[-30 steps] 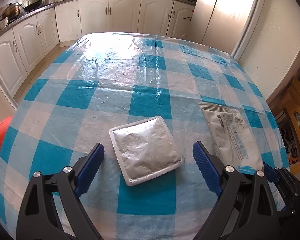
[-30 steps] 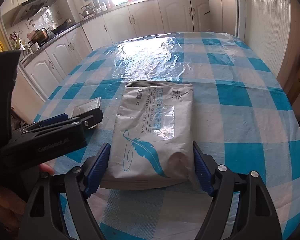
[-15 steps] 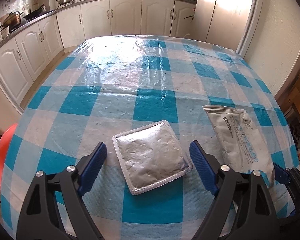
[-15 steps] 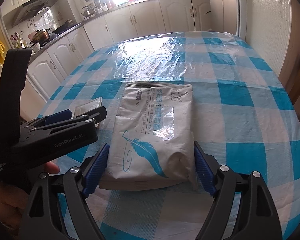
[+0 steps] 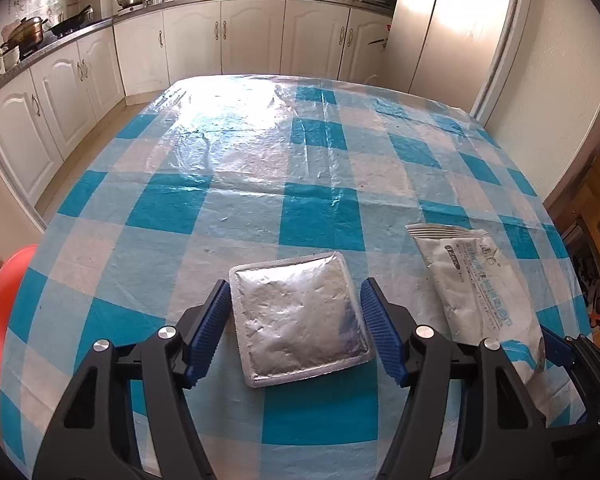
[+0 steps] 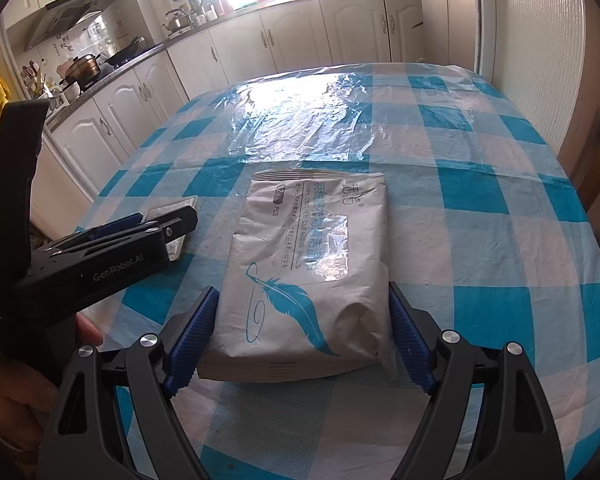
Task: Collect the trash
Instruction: 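Grasp the white feather-print bag with the right tool while the left tool grasps the silver foil tray, then carry the foil tray and white bag to the orange bucket and release both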
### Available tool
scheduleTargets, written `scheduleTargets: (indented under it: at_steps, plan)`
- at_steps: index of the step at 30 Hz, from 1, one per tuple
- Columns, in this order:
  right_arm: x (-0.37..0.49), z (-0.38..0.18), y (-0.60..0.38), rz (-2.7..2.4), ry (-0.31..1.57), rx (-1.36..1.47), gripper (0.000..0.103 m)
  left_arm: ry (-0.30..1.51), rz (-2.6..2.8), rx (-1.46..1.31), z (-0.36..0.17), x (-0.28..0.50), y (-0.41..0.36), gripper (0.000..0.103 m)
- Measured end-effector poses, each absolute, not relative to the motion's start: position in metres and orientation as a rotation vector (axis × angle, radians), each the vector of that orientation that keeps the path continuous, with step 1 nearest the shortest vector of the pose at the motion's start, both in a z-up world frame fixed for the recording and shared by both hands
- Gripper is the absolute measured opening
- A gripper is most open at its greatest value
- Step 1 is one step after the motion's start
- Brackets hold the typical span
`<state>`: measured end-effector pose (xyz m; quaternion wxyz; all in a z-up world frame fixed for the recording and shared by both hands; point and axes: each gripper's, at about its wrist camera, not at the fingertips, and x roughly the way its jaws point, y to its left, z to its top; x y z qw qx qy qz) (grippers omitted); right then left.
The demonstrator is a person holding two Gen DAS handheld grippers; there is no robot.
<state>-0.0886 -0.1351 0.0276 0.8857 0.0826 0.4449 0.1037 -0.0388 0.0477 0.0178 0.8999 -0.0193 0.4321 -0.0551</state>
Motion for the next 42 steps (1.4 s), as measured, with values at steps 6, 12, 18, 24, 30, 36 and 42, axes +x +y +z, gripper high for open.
scheduleTargets:
  at_steps: [6, 12, 18, 24, 30, 36, 42]
  plan:
    - [-0.086, 0.027, -0.135, 0.212, 0.928, 0.16, 0.082, 0.888, -0.115, -0.066, 0.019, -0.042, 0.06, 0.066]
    - [-0.086, 0.027, -0.135, 0.211, 0.929, 0.155, 0.082, 0.878, -0.105, -0.083, 0.02, -0.05, 0.075, 0.066]
    - [-0.085, 0.027, -0.136, 0.208, 0.929, 0.152, 0.081, 0.848, -0.104, -0.074, 0.025, -0.059, 0.086, 0.066]
    - [-0.084, 0.028, -0.137, 0.21, 0.927, 0.159, 0.08, 0.811, -0.11, -0.079, 0.035, -0.069, 0.097, 0.066]
    - [-0.085, 0.029, -0.142, 0.214, 0.918, 0.183, 0.079, 0.789, -0.112, -0.097, 0.04, -0.079, 0.111, 0.066]
    - [-0.086, 0.029, -0.144, 0.195, 0.917, 0.181, 0.079, 0.777, -0.1, -0.121, 0.044, -0.087, 0.13, 0.066]
    - [-0.088, 0.033, -0.143, 0.175, 0.895, 0.179, 0.078, 0.769, -0.08, -0.147, 0.045, -0.095, 0.152, 0.066]
